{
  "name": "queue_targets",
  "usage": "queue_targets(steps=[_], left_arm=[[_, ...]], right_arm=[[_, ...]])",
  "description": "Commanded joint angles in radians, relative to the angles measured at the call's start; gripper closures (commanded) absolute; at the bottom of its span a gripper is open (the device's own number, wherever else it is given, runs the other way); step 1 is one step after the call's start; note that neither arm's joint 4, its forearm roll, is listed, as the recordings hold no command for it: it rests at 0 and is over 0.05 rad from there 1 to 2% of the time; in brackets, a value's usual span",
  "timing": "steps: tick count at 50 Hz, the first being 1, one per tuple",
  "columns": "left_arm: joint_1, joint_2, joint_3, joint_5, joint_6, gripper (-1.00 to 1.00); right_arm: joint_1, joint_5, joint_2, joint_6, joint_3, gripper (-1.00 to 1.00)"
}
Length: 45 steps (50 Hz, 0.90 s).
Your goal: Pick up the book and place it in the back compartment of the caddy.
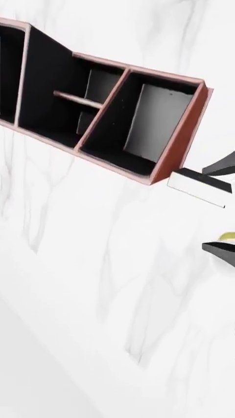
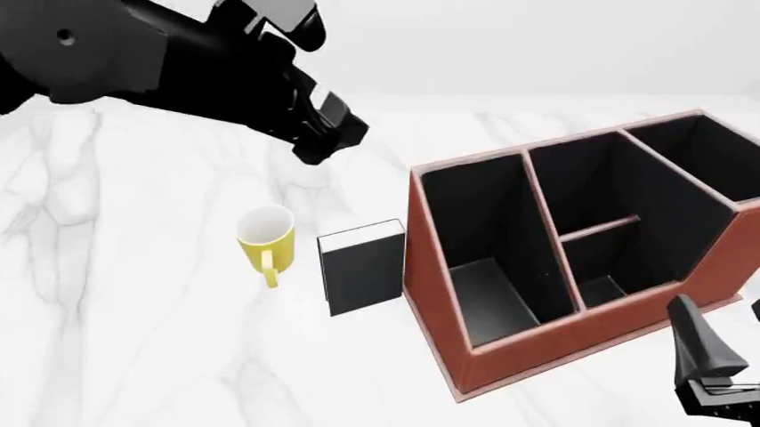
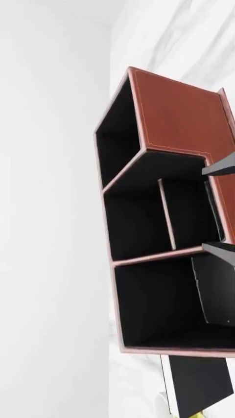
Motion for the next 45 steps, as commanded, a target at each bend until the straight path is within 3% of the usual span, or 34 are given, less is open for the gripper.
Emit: queue_targets(steps=[1,12,18,27,45], left_arm=[[-0.011,0.024,0.069,-0.044,-0.007,-1.00],[-0.031,0.059,0.075,-0.072,0.001,-1.00],[0.010,0.117,0.042,-0.118,0.033,-1.00],[-0.031,0.156,0.107,-0.201,0.000,-1.00],[-0.032,0.165,0.229,-0.280,-0.028,-1.00]], right_arm=[[-0.001,-0.007,0.009,-0.001,0.000,-1.00],[-0.001,-0.015,0.018,0.003,0.000,-1.00],[0.001,-0.019,0.021,0.004,0.000,-1.00],[0.002,-0.015,0.017,0.006,0.000,-1.00],[0.005,-0.012,0.014,0.004,0.000,-1.00]])
